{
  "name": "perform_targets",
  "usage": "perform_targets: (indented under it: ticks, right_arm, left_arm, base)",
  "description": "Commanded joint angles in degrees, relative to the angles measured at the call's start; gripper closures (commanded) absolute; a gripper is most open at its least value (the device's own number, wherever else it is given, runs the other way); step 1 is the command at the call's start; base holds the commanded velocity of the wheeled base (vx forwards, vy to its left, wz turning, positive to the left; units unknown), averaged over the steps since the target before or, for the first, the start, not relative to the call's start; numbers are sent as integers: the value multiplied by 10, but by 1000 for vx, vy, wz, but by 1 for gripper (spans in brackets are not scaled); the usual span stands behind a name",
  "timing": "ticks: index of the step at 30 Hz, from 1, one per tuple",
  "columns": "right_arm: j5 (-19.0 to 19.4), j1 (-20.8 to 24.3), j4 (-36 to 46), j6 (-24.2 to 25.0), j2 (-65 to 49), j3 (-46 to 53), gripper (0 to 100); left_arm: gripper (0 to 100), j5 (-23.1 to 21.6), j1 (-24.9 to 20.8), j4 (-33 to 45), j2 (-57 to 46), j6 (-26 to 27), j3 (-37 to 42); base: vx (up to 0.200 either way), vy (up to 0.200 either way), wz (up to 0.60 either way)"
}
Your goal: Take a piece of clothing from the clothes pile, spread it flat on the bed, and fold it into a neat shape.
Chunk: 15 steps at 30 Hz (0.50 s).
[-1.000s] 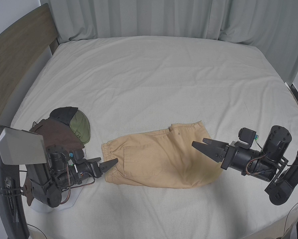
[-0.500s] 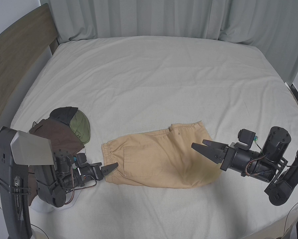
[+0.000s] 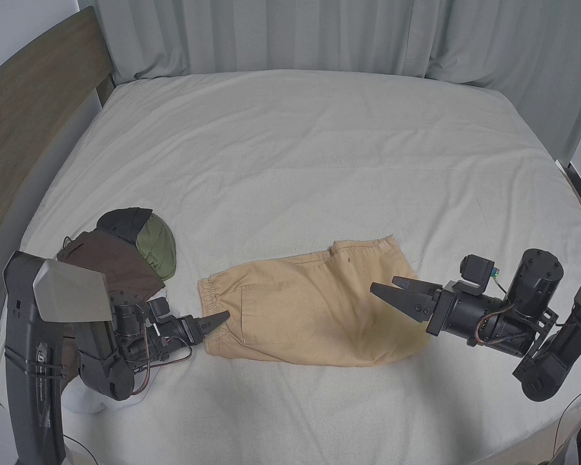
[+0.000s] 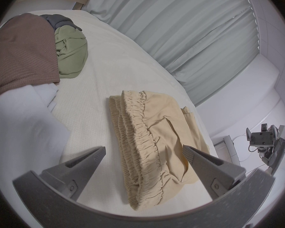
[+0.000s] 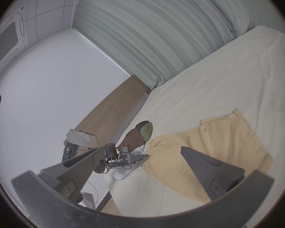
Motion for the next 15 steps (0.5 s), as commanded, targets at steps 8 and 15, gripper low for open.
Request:
perform_targets:
  ticks: [8,15]
  right_arm:
    - [0,2,-1,0,8,0,0]
    - [0,2,0,0,8,-1,0]
  left_arm:
    - [0,1,-10,-2,22,-8,-11]
    - [0,1,-16,-2,29,-11,-16]
  base:
    - [0,0,0]
    - [0,0,0]
